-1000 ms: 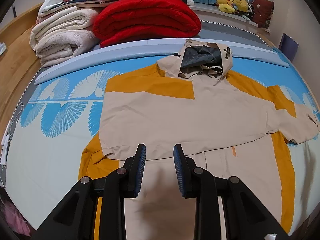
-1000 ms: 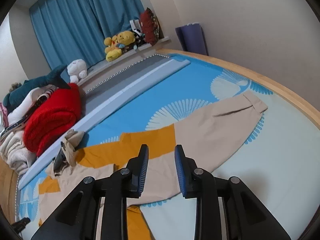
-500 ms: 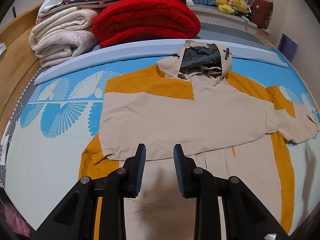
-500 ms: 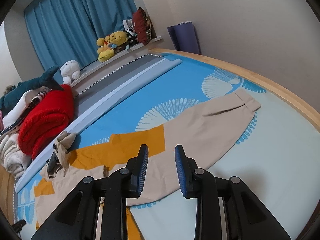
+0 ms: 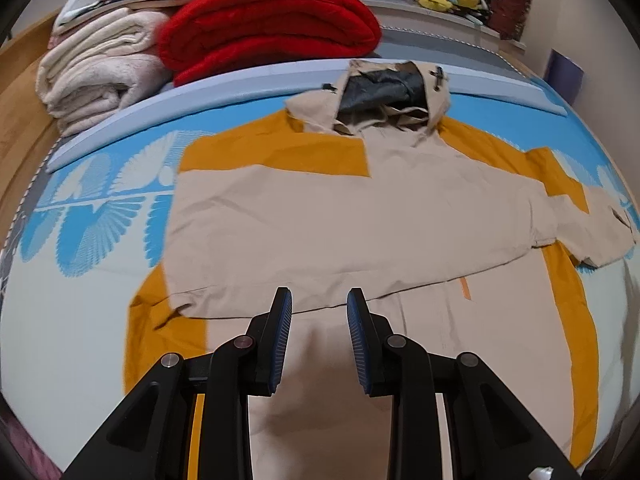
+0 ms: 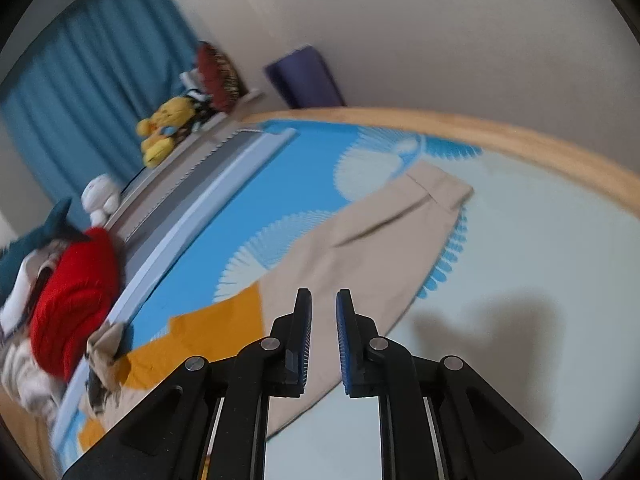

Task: Fold large clothes
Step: 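Move the right gripper over to the other beige sleeve cuff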

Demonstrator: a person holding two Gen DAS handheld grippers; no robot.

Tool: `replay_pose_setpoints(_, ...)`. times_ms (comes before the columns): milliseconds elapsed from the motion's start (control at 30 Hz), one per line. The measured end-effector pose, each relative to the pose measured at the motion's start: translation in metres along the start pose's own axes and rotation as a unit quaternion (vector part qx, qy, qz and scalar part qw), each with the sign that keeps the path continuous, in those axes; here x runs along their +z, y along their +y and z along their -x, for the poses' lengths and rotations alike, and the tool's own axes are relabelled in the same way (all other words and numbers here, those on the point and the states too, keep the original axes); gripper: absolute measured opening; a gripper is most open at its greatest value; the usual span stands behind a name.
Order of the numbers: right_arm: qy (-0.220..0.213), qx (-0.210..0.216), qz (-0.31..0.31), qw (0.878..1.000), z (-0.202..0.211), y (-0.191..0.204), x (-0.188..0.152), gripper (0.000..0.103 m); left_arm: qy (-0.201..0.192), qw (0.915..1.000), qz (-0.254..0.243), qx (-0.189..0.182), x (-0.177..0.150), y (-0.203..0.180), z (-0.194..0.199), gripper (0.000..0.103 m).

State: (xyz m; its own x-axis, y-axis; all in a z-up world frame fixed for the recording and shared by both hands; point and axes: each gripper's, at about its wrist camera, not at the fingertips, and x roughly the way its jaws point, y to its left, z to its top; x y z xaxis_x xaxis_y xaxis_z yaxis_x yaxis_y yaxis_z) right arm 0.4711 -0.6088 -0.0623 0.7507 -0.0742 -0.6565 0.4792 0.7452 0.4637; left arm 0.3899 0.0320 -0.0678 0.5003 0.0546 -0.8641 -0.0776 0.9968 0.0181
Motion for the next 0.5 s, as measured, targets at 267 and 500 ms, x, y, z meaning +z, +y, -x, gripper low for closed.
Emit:
replay_pose_setpoints(267,0.039,-0.001,-0.077,0.996,-0.067,-0.055,0.006,0.022,-0.006,0.9995,-0.022,-0.02,0.009,-0.01,-0.015,0.026)
replay_pose_setpoints(500,0.065,-0.032,-0.108,0.992,-0.112,-0.088,0.005,0.029,0.006,0.9995,-0.015,-0.028,0.014,-0.01,-0.031,0.026)
